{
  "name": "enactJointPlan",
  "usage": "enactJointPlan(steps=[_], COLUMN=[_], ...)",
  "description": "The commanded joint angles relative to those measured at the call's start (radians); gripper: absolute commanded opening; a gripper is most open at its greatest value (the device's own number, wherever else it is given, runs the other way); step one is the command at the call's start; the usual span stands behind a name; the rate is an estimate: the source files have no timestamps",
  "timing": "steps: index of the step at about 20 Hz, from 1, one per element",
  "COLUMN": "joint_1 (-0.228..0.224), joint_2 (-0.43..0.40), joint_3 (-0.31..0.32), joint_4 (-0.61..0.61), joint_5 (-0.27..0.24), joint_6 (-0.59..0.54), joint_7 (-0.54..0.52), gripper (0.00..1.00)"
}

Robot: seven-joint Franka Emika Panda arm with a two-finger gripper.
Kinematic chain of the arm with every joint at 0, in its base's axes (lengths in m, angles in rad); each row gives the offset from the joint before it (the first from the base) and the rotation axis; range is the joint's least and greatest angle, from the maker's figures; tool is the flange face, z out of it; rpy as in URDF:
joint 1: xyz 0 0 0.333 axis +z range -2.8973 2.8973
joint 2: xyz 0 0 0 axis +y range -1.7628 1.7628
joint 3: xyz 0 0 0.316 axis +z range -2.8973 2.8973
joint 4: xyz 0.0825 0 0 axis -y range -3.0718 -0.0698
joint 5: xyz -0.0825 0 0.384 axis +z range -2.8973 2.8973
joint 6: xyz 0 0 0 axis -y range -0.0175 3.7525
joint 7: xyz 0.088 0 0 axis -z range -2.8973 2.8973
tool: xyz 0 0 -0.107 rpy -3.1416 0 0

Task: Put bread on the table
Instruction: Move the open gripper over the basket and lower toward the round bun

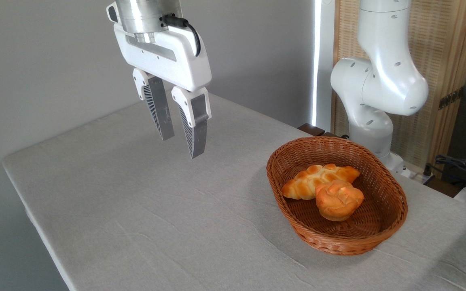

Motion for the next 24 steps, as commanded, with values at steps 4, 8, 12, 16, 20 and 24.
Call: enactJointPlan(steps=[4,8,12,16,20,24], joint_1=[0.004,0.004,0.028,0.030,0.027,0.030], joint_2=[-0.016,-0.014,-0.004,-0.010,-0.071,-0.216], joint_3=[0.013,0.021,0.020,0.021,0.021,0.021], joint_4=[-0.016,-0.016,-0.016,-0.024,-0.119,-0.307], joint_5=[0.000,0.000,0.003,0.004,0.008,0.009], joint_6=[0.036,0.037,0.039,0.028,0.040,0.042], joint_7=[-0.016,-0.014,-0.014,-0.005,0.090,0.239], gripper=[1.00,1.00,1.00,1.00,1.00,1.00])
